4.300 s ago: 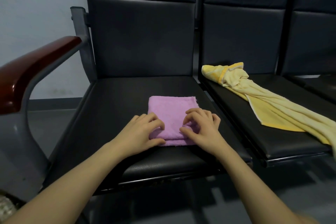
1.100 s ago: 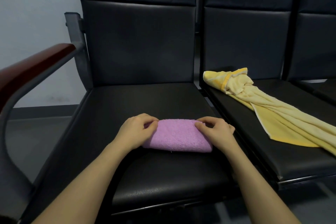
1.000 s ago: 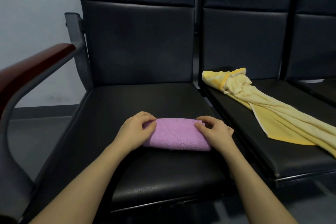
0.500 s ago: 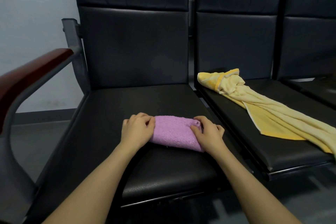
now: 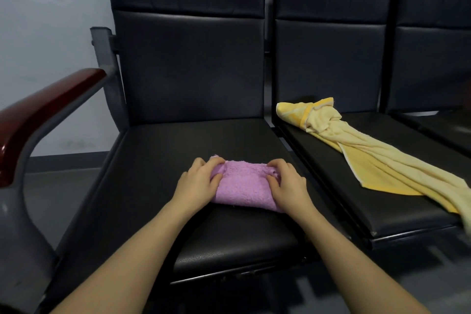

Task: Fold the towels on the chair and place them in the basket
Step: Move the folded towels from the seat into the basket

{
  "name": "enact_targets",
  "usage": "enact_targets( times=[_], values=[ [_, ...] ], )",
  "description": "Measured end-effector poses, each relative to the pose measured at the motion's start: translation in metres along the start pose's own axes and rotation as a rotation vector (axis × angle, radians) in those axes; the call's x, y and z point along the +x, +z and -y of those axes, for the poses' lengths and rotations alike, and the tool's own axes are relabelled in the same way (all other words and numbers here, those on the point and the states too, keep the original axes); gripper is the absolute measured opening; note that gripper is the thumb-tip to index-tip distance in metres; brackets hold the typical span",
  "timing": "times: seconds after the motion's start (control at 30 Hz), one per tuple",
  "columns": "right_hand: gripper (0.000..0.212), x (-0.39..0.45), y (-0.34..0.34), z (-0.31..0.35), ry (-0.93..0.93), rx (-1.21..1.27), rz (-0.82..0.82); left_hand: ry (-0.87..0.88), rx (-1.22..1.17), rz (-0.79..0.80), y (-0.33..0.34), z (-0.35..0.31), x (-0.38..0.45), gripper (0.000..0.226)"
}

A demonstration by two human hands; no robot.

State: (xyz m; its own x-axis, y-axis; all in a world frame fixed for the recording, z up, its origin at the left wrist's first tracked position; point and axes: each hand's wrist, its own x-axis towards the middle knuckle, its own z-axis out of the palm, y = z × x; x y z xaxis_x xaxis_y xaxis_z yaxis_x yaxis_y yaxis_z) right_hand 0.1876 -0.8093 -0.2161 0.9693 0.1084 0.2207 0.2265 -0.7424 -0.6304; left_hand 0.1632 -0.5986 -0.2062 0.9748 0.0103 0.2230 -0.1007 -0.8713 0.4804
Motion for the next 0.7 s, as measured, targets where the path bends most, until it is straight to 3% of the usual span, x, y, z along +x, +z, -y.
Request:
enact_targets(
  times=[0.2,0.43,0.7],
  values=[
    [0.017,-0.012,-0.004,0.023,-0.106,0.204,-0.119,0.041,-0.092,-0.273,-0.037,-0.012,-0.017,0.038],
    [0.015,-0.009,-0.012,0.088,-0.333,0.419,-0.178,-0.035,-0.155,-0.544,-0.103,-0.014,-0.047,0.038],
    [0.014,-0.020,0.033,0.183,-0.618,0.521,0.035,-0.253,0.031,-0.812,-0.175,0.043,-0.123,0.035]
  ],
)
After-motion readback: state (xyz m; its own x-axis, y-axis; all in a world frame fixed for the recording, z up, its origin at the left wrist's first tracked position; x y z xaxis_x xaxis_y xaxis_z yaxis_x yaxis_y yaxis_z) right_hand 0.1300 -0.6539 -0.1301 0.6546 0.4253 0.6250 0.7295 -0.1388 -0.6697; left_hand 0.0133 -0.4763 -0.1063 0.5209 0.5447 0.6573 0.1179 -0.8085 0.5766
